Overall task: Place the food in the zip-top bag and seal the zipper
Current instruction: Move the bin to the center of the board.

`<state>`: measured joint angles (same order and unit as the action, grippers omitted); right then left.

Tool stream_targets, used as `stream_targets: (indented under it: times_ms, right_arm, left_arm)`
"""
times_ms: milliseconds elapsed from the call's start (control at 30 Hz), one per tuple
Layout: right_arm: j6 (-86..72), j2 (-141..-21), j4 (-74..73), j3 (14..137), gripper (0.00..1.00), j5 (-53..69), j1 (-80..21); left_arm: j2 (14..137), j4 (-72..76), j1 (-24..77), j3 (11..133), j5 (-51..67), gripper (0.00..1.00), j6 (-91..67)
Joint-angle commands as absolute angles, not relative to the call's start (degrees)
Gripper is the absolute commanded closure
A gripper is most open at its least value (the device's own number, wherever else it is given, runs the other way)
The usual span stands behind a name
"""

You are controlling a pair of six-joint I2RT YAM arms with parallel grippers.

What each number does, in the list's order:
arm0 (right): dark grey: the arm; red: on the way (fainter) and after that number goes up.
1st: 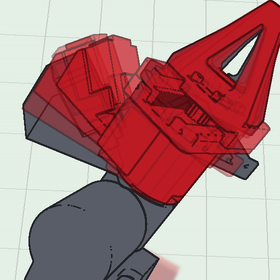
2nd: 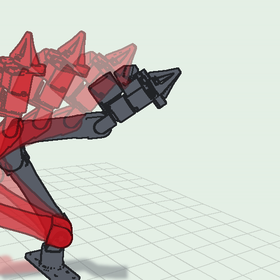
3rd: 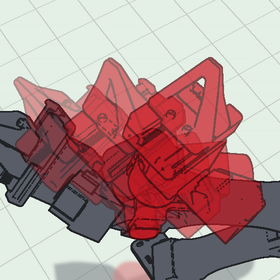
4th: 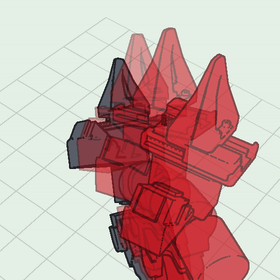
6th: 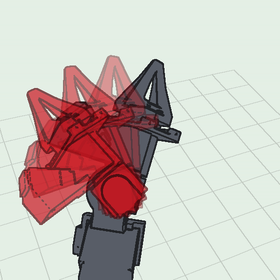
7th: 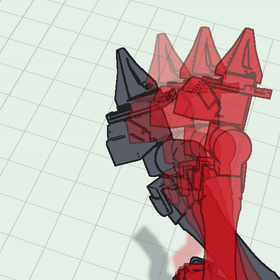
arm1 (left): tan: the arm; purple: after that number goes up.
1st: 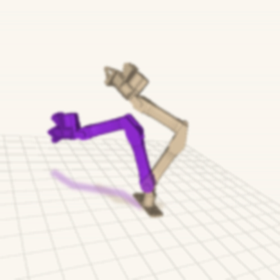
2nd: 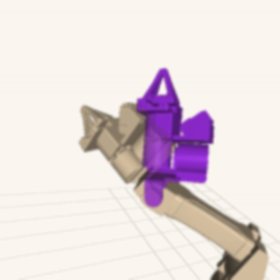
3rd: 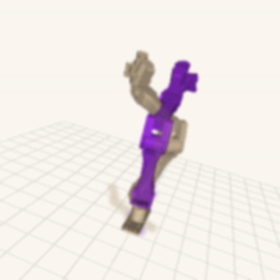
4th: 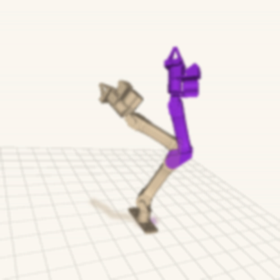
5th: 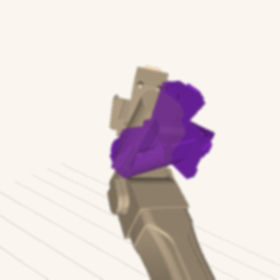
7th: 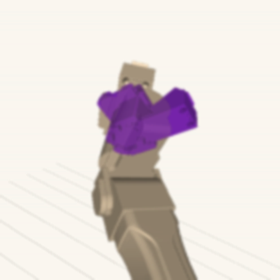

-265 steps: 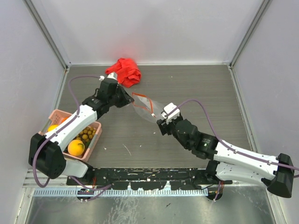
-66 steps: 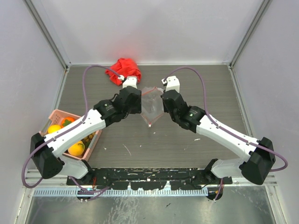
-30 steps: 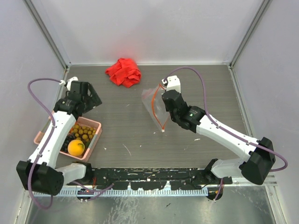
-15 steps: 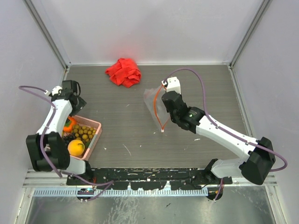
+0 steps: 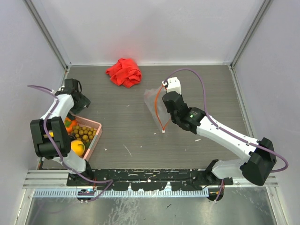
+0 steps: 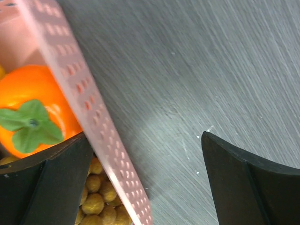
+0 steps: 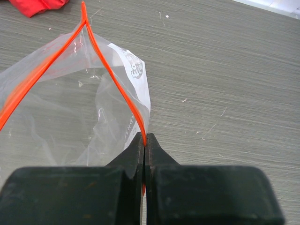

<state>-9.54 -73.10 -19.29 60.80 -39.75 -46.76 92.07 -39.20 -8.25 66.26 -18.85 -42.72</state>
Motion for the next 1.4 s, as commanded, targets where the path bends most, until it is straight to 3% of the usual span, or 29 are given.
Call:
stream_targets:
  times_ms: [0,767,1133,1367]
  right_arm:
    - [-9.2,-71.7,-16.3,61.4,1.00,-40.0,-46.8]
    - [-9.4,-72.5,-17.1,61.6,1.00,-39.9,-46.8]
    - [-9.4,-72.3,-17.2,61.2,1.00,-39.5,-46.8]
    - [-9.2,-72.4,-16.1,60.4,1.00,-38.1,-46.8]
  left_arm:
    - [93.5,-35.0,-7.1,68.7,-10.2,0.05,-39.8]
    - [101.7,-40.2,15.8,82.5,-3.9,0.05,-31.1]
    - [94.7,-46.9,16.0,84.8,-11.9,0.02,-30.0]
    - [86.2,-53.5,14.0,80.0,-15.3,0.01,-28.6]
